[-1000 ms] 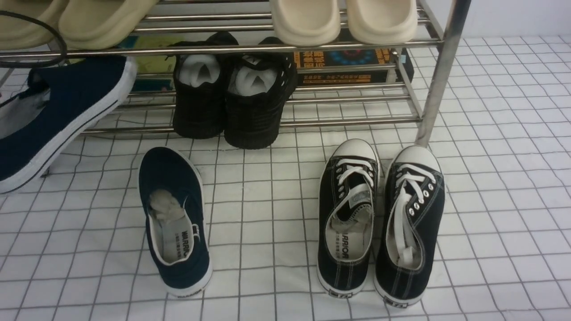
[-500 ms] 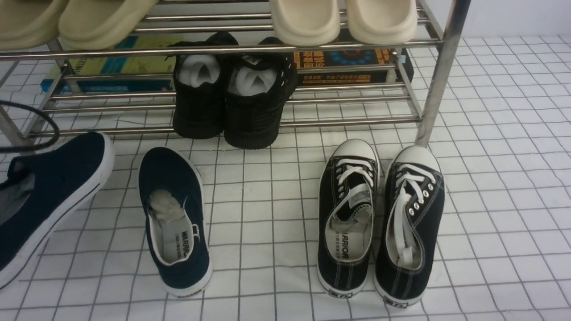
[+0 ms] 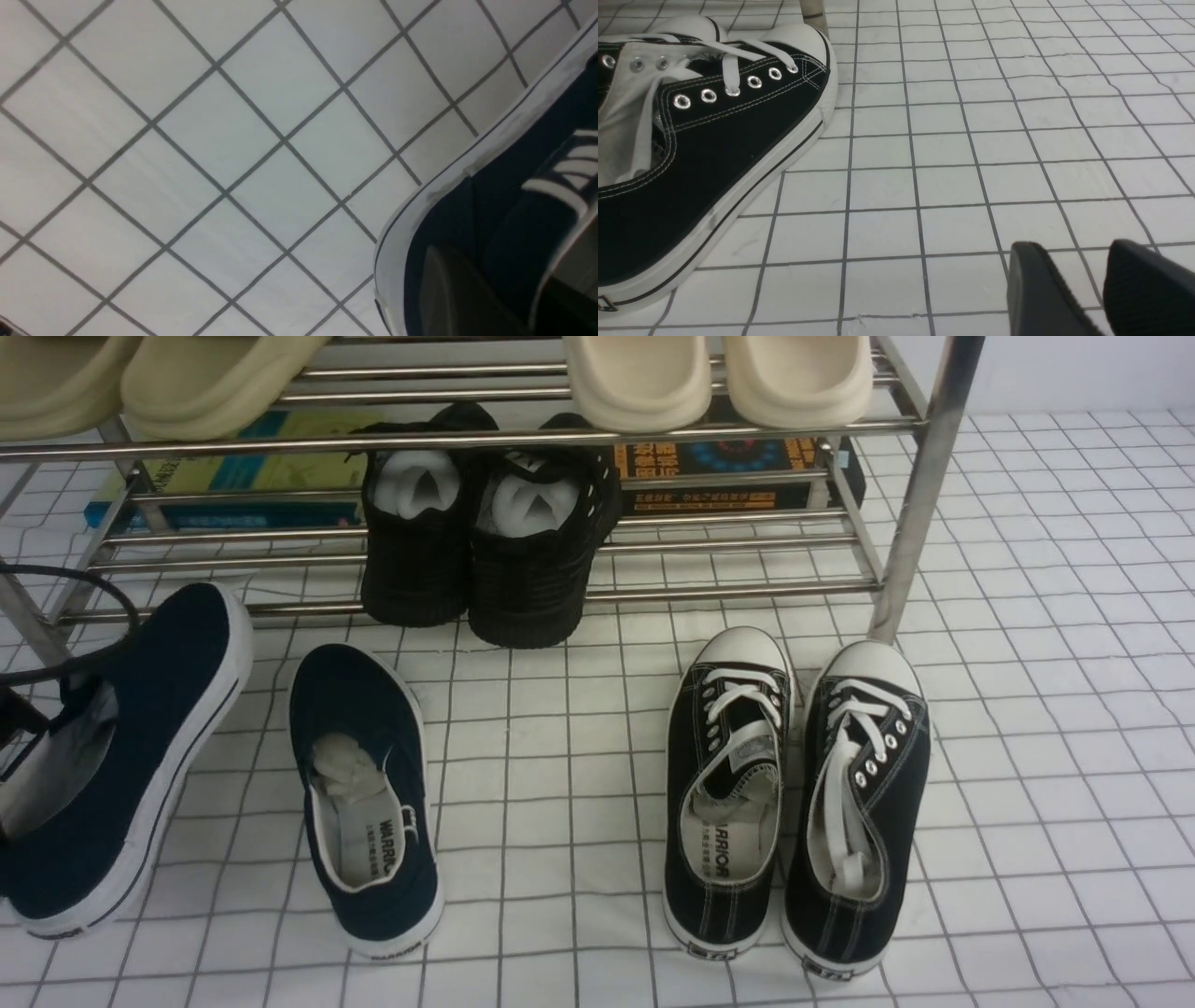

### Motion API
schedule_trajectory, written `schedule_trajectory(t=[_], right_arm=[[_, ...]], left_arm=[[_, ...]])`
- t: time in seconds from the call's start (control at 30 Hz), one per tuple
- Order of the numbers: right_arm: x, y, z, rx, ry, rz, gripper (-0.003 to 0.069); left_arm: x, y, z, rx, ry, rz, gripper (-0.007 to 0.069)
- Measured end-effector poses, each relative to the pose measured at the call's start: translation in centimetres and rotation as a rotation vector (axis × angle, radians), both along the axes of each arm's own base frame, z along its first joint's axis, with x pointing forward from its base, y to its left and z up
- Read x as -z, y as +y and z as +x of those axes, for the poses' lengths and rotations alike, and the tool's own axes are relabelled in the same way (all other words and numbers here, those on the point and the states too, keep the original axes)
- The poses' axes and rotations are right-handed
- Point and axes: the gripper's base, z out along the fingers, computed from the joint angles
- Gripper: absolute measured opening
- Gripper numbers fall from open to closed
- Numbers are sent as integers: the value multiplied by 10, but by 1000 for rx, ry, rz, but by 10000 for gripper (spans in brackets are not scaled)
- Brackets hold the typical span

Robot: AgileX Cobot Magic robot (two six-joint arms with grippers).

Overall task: Take the shoes off the shelf with your hand from the white checkered tablecloth.
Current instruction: 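Set the held shoe down on the floor in front of the rack with the left gripper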

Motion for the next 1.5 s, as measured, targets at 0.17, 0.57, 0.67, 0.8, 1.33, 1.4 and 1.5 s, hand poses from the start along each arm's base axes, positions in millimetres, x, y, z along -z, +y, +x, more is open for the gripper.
schedule_trajectory(t=[0.17,0.57,0.67,0.8,1.33,1.4,1.5], right_arm=[[0,0,0,0,0,0,239],[0,0,0,0,0,0,239],[0,0,0,0,0,0,239],[0,0,0,0,0,0,239],[0,0,0,0,0,0,239],[0,0,0,0,0,0,239],[0,0,0,0,0,0,239]], left_arm=[[-1,0,3,-17,-37,-3,82],[20,-28,5,106,-64,-31,239],[23,-37,4,178,-53,11,296],[19,-36,2,190,-60,47,317],[-13,-32,-10,300,-131,197,321],[-10,-31,-7,336,-122,209,321],[3,-27,9,451,-122,266,321]])
